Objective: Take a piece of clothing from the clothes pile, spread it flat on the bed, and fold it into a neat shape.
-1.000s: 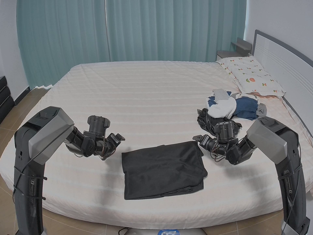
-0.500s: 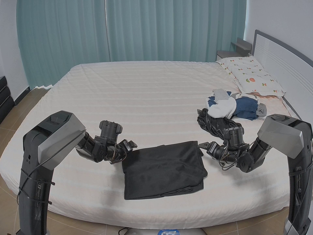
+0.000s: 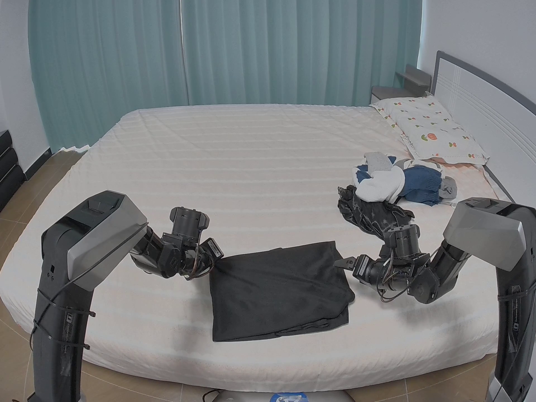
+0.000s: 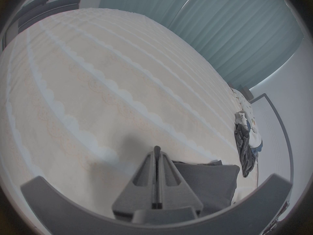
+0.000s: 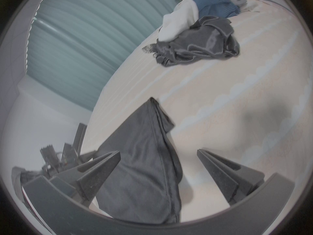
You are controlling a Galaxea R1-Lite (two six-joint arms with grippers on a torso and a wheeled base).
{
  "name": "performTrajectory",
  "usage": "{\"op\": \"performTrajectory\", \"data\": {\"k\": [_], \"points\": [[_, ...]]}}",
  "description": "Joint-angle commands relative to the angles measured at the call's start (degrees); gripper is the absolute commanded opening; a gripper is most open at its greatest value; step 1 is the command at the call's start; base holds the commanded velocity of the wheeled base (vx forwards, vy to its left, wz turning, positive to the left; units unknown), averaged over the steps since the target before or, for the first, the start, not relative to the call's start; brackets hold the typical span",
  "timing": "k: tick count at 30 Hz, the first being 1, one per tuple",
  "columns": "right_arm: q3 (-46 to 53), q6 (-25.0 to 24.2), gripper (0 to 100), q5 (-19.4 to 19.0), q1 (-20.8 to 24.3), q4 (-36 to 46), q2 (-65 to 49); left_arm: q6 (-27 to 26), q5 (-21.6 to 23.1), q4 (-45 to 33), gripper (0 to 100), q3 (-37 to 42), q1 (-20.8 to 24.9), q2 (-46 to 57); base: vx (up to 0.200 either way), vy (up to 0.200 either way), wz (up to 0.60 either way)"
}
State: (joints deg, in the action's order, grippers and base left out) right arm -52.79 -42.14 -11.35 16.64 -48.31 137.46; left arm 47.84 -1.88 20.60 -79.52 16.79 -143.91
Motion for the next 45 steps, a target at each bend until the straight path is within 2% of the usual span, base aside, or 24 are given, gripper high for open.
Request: {"op": "performTrajectory", "data": {"k": [1,2,3,10,14,18,19,45], "points": [[2.34,1.36,100,-1.22,0.32,0.06,-1.23,0.15,-0.76,0.32,0,-0.11,0.00,0.03,0.000,0.000,0.00],[2.34,1.36,100,-1.22,0.32,0.06,-1.23,0.15,-0.76,0.32,0,-0.11,0.00,0.03,0.000,0.000,0.00],[5.32,4.70,100,-3.94,1.29,-0.03,-2.29,0.50,-1.55,3.57,0,0.51,0.09,-0.14,0.000,0.000,0.00],[6.82,6.64,100,-4.47,3.05,0.06,-2.72,0.68,-2.61,6.29,0,0.68,-0.09,-1.02,0.000,0.000,0.00],[8.66,8.83,100,-6.93,3.57,0.15,-3.25,0.77,-2.61,6.38,0,0.68,-0.09,-1.11,0.000,0.000,0.00],[9.54,10.41,100,-7.11,3.49,0.24,-3.34,0.68,-2.61,6.38,0,0.68,-0.18,-1.37,0.000,0.000,0.00],[9.89,10.77,0,-7.02,3.49,0.32,-3.43,0.68,-2.61,6.38,0,0.59,-0.18,-1.46,0.000,0.000,0.00],[12.62,12.26,0,-7.46,2.96,0.85,-4.48,0.68,-2.52,6.29,0,-0.02,-0.18,-2.25,0.000,0.000,0.00]]}}
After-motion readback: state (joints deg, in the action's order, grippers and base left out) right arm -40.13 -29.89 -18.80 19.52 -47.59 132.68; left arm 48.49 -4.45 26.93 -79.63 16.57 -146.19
